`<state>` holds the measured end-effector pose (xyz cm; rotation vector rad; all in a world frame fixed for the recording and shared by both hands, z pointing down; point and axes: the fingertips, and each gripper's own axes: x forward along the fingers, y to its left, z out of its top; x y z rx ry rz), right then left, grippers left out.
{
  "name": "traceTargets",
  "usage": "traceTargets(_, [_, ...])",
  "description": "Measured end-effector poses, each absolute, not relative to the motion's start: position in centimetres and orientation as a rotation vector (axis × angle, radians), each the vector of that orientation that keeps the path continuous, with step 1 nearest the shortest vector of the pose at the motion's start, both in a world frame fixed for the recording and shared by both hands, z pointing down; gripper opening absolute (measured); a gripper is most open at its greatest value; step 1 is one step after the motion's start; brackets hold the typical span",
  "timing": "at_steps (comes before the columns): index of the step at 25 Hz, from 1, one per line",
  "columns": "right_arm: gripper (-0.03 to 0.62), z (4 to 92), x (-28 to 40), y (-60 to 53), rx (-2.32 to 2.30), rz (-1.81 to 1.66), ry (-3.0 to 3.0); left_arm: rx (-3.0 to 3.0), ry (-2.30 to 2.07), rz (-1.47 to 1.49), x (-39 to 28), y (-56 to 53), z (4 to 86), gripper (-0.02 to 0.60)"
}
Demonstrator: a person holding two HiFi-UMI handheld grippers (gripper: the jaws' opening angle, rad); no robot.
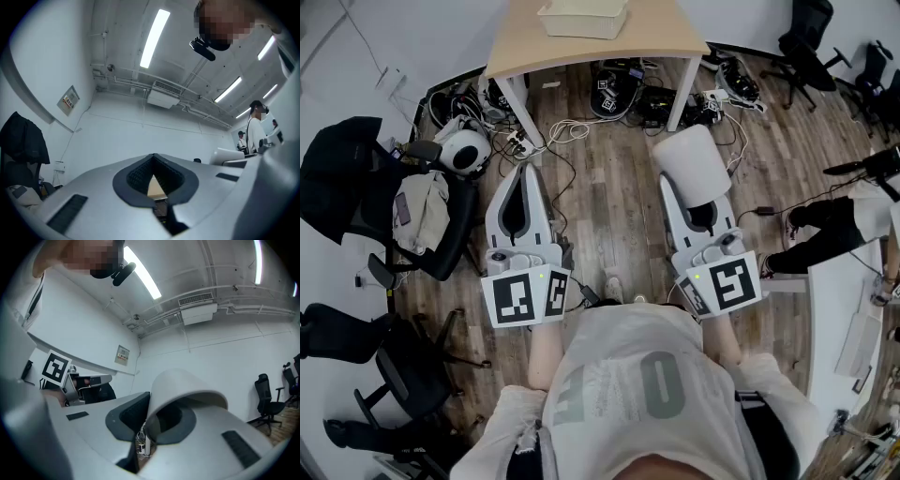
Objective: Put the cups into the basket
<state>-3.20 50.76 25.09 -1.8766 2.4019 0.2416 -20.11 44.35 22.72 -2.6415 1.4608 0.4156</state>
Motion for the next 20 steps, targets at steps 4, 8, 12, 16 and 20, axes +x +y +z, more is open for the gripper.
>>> traceTargets(4, [0.029, 25.2, -3.0, 50.4, -1.882, 0.24, 2.393, -2.644, 1.475, 0.407, -20.2, 43.9, 23.2, 0.008])
traceTargets(8, [0.029, 25.7, -2.8, 49.9, -1.889, 0.216, 2.399, -2.644, 1.488, 0.402, -20.4, 43.4, 23.4, 0.008])
traceTargets(12, [0.029, 25.9, -2.9, 49.5, -1.883, 0.208, 2.397, -2.65, 1.496, 0.402, -20.8, 42.8, 23.6, 0.008])
traceTargets(16, [0.029, 25.8, -3.1, 49.1, -1.878, 0.232, 2.392, -2.658, 1.501, 0.398, -20.9, 42.4, 24.0, 0.008])
traceTargets(20, [0.029, 26.3, -3.1, 47.7, -1.906, 0.229, 2.38, -2.66, 1.515, 0.392, -21.5, 41.3, 24.6, 0.008])
